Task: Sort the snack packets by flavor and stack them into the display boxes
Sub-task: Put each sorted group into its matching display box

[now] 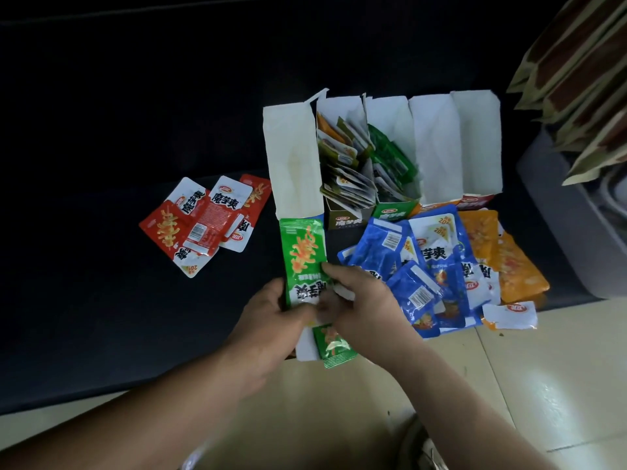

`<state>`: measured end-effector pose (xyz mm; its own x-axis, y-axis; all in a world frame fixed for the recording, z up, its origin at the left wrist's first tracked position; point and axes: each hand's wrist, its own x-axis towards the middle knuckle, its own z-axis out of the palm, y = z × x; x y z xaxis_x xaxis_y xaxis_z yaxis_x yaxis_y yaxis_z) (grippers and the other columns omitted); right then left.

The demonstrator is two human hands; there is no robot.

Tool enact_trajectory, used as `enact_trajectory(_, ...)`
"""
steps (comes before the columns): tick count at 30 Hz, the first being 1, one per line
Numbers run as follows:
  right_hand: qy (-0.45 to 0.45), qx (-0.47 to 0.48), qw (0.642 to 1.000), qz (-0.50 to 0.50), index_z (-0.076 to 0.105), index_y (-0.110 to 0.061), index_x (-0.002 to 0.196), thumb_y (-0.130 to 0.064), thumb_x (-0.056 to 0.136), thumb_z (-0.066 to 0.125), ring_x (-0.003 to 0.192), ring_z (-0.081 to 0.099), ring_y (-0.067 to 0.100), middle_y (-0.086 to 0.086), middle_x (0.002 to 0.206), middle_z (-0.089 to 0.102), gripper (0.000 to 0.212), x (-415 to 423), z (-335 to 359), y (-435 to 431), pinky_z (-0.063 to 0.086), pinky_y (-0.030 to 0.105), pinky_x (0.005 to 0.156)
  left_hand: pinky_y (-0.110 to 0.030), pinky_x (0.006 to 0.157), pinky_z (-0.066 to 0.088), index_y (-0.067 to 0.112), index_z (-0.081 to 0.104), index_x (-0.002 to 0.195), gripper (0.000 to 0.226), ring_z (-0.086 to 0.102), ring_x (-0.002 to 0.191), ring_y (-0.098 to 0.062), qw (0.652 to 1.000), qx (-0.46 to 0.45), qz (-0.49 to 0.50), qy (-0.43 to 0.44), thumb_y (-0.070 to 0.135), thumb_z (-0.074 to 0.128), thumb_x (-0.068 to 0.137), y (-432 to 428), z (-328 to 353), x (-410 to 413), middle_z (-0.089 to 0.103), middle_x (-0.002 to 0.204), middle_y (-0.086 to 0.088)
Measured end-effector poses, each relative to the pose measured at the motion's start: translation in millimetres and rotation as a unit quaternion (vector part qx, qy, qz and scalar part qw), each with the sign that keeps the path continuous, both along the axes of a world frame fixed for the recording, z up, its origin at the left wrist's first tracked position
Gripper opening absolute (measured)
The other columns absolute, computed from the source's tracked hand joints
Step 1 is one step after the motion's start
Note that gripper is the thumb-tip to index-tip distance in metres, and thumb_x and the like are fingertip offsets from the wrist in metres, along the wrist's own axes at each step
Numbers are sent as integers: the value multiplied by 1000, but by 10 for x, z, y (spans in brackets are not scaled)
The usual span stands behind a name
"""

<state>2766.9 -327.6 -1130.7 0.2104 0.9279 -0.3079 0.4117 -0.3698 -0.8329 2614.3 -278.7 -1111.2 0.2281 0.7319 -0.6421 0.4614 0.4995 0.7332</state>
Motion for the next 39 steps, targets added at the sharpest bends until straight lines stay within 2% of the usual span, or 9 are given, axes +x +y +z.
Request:
enact_trajectory(6,44,47,997,-38,71,-33,129,-25,93,76,102,65,0,-15,109,71,37,40,258,-7,57,25,87,-34,72,58,34,70,106,19,74,83,-9,997,59,-35,22,19,62,98,-2,351,-180,77,93,8)
enact_trajectory(10,140,43,988,-46,70,-34,132,-28,97,73,90,74,19,-6,103,76,36,49,427,-32,62,44,84,-41,84,60,39,67,116,24,75,92,-8,996,74,-40,5,24,62,98,46,607,-191,77,104,10)
enact_trajectory(18,-51,103,993,23,26,-38,159,-30,101,49,80,65,29,4,85,69,63,107,684,-80,54,47,71,-25,78,51,49,54,122,34,68,89,11,991,79,-106,-23,22,57,101,-7,866,219,73,103,26)
enact_trajectory(24,76,115,982,-132,54,-36,147,-23,103,60,62,66,27,13,83,72,46,354,818,-88,59,42,61,-15,80,53,62,48,129,45,66,101,13,974,128,-182,-34,26,58,103,116,1118,562,69,116,31)
enact_trajectory(28,187,126,951,-212,62,-36,136,-23,103,63,75,74,12,-2,96,73,36,665,986,112,62,28,64,-14,72,57,60,46,134,60,71,96,7,960,198,-189,-52,16,66,99,340,1267,914,73,107,26)
enact_trajectory(30,209,124,946,-214,60,-35,140,-23,104,62,82,75,7,-5,107,71,38,872,1046,275,60,22,67,-16,78,59,55,47,139,63,72,96,4,956,223,-187,-46,13,68,97,491,1284,1093,74,106,23)
enact_trajectory(33,206,116,952,-192,52,-31,148,-19,106,58,85,77,13,-9,102,70,45,1060,1083,536,61,21,67,-36,91,62,49,45,145,70,74,98,-6,953,244,-175,-34,11,69,92,761,1267,1309,76,106,15)
enact_trajectory(36,199,103,958,-179,53,-27,147,-17,106,55,89,77,15,-6,98,71,42,1181,1082,787,62,23,74,-30,87,60,45,27,158,86,71,102,-7,961,228,-156,-17,13,70,90,975,1279,1498,72,117,13)
enact_trajectory(39,177,37,968,-176,67,-21,122,-13,101,57,93,74,18,3,98,74,25,1283,986,948,59,26,76,-37,75,66,37,61,131,50,74,96,-15,966,196,-166,20,14,71,88,1034,1242,1607,74,114,6)
